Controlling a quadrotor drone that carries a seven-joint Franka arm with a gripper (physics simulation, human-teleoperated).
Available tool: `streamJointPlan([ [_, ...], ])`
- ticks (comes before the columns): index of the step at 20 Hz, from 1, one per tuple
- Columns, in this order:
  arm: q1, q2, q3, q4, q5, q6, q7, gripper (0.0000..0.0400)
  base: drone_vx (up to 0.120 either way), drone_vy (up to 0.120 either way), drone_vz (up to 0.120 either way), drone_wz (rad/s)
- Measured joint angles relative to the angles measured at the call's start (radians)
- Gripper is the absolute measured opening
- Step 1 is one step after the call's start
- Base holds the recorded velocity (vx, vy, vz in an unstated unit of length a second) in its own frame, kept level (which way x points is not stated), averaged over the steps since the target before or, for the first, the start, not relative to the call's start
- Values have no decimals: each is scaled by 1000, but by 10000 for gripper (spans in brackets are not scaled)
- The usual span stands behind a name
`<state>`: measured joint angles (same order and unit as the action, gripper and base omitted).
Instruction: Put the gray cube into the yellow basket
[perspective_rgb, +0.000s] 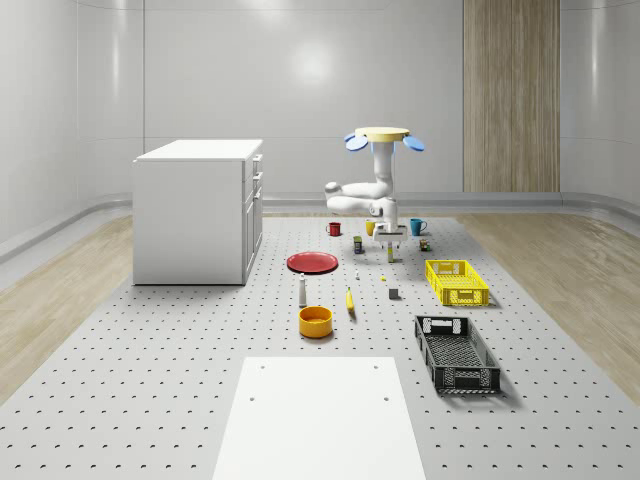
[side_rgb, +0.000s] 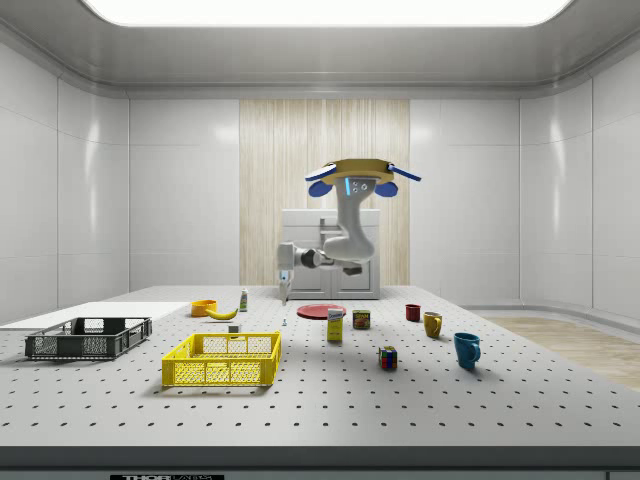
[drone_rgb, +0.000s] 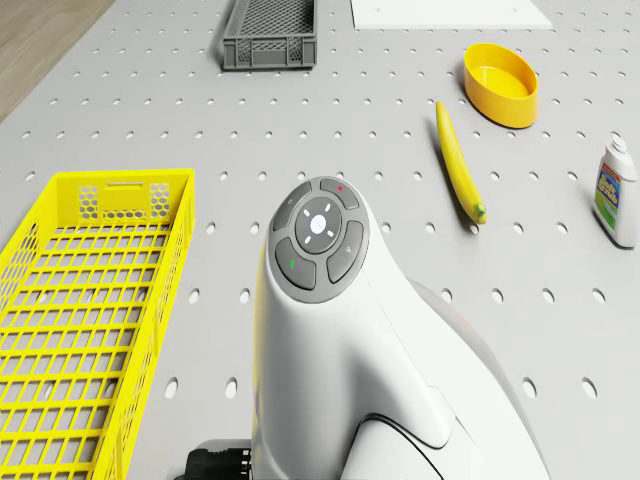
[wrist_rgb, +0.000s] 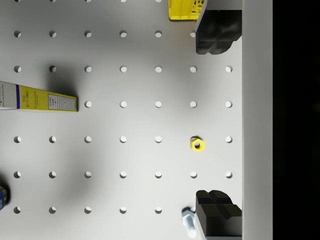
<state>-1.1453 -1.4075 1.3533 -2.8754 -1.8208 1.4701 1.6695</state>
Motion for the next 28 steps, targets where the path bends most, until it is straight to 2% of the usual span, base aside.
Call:
streamJointPlan([
  [5, -3, -13, 2, 1, 5, 12, 3, 400, 120, 0, -120, 0],
  [13, -7, -31, 6, 2, 13, 29, 6, 400, 120, -30, -5, 0],
  [19, -10, -44, 8, 2, 19, 41, 9, 400, 120, 0, -120, 0],
  [28, -14, -62, 11, 3, 26, 58, 12, 400, 120, 0, -27, 0],
])
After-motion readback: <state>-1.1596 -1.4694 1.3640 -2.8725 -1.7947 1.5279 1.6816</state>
